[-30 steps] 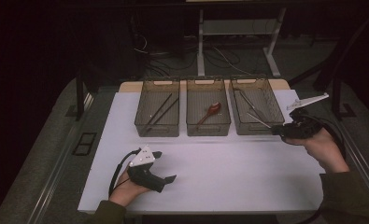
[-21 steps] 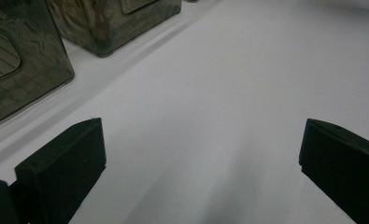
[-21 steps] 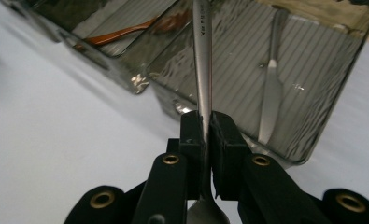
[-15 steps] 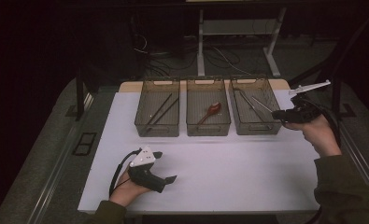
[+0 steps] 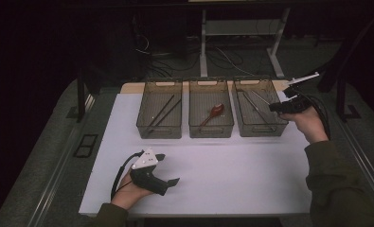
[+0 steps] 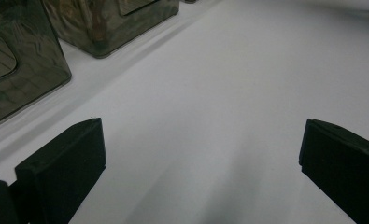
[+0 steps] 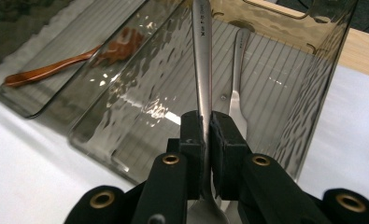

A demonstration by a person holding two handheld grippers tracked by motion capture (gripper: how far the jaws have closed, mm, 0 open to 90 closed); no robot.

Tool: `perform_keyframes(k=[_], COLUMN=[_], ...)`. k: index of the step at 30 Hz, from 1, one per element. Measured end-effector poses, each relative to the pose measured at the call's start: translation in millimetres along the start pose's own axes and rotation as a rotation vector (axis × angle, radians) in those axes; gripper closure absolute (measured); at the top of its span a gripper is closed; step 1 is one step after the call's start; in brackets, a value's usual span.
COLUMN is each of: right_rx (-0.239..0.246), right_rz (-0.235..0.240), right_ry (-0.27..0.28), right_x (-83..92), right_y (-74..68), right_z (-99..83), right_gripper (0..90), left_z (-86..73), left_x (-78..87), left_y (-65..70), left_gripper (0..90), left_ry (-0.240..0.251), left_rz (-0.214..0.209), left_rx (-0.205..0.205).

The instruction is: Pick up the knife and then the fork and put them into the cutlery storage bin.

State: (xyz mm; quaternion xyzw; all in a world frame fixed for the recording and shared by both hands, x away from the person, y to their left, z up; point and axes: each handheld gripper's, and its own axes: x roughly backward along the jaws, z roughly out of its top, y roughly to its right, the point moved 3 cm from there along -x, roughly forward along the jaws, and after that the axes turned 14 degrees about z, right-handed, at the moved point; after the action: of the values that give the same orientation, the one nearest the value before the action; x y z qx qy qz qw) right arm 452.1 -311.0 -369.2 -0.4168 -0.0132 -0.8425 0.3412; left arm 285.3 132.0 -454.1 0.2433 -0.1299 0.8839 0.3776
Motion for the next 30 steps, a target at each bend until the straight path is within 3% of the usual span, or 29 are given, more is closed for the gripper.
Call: perform_keyframes(k=[6, 18, 24, 30], right_rx=[-0.006, -0.027, -0.037, -0.026], right_rz=[-0.007, -0.024, -0.015, -0.019], right_ry=[-0.024, -0.124, -0.120, -0.082], right_x=[-19.2, -55.4, -64.5, -63.6], right_y=[7.5, 13.7, 15.9, 15.1], right_z=[5.3, 7.3, 5.8, 7.8], right_gripper=[82.7, 82.6, 81.8, 67.1], left_z=[0.0, 0.5, 0.5, 0.6], left_x=[0.1, 0.7, 0.5, 0.4], left_y=[0.1, 0.5, 0.8, 1.1], left_gripper=[0.0, 0.0, 0.0, 0.0], left_ry=[0.001, 0.005, 0.004, 0.006], left_rz=[-0.001, -0.007, -0.008, -0.008], left_rx=[0.001, -0.001, -0.002, 0.000])
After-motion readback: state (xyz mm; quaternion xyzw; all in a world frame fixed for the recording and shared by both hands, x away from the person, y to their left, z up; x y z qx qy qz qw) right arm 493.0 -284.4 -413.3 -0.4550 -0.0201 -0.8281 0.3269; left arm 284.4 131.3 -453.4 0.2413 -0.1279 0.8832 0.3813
